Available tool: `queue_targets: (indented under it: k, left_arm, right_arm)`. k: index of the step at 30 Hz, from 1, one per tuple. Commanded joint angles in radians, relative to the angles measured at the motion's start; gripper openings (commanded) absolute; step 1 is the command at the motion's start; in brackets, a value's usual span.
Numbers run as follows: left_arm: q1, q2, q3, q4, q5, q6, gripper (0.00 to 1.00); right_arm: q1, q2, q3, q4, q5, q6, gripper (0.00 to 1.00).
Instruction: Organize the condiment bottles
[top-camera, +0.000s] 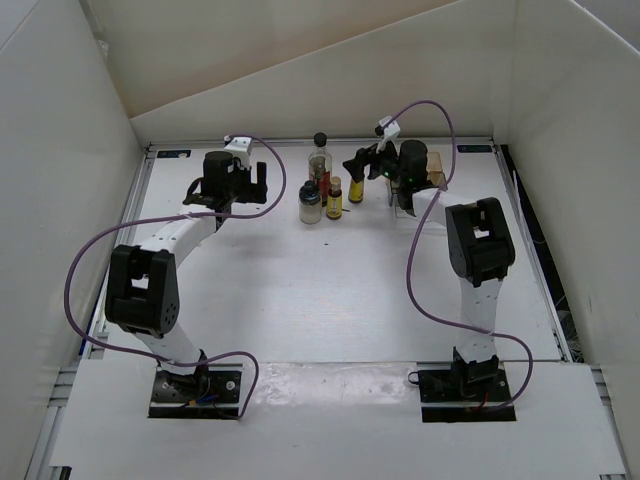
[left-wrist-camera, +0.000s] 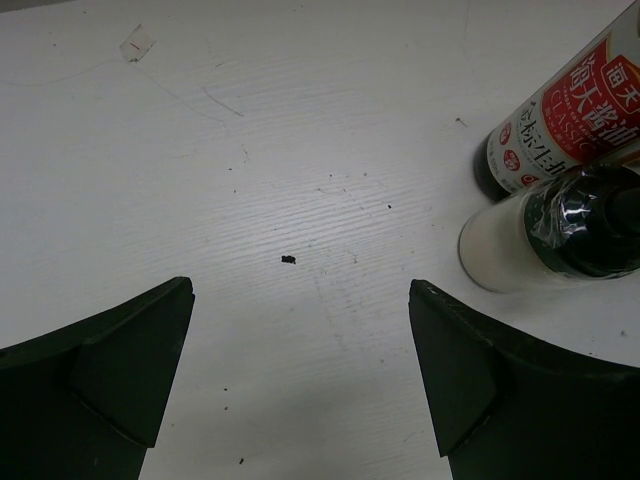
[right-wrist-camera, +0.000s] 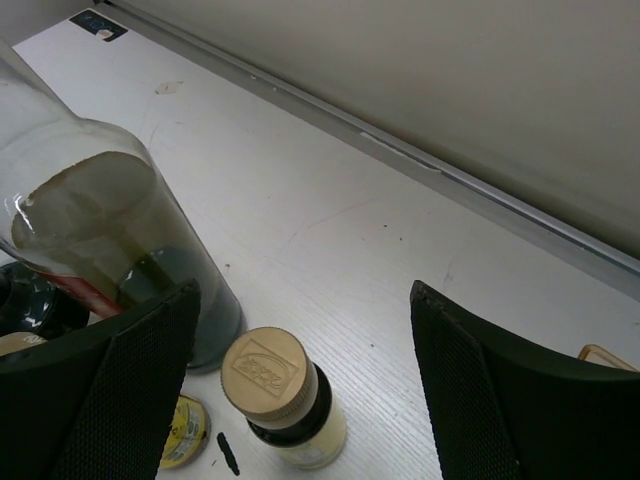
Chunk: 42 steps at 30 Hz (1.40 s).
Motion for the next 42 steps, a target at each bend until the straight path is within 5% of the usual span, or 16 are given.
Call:
queue_targets:
  k: [1, 17, 24, 31, 42]
  left_arm:
    - [0.008, -0.006, 0.04, 0.015, 0.013, 0.007, 1.0]
    - [0.009, 0.003, 0.03, 0.044, 0.013, -0.002, 1.0]
    - [0.009, 0.003, 0.033, 0.043, 0.018, -0.002, 1.0]
    - [0.009, 0.006, 0.033, 0.046, 0.021, -0.007, 1.0]
    - [0.009, 0.006, 0.03, 0.05, 0.027, -0.021, 1.0]
  right_arm:
    - [0.012, 0.009, 0.031, 0.001, -0.023, -0.018, 0.86]
    - [0.039, -0.006, -0.066, 0.038, 0.024, -0.045, 0.77]
    - [0.024, 0.002, -0.066, 0.069, 0.026, 0.007, 0.54]
    - [0.018, -0.018, -0.081, 0.095, 0.038, 0.023, 0.0]
    - [0.021, -0.109, -0.037, 0.037, 0.064, -0.135, 0.0]
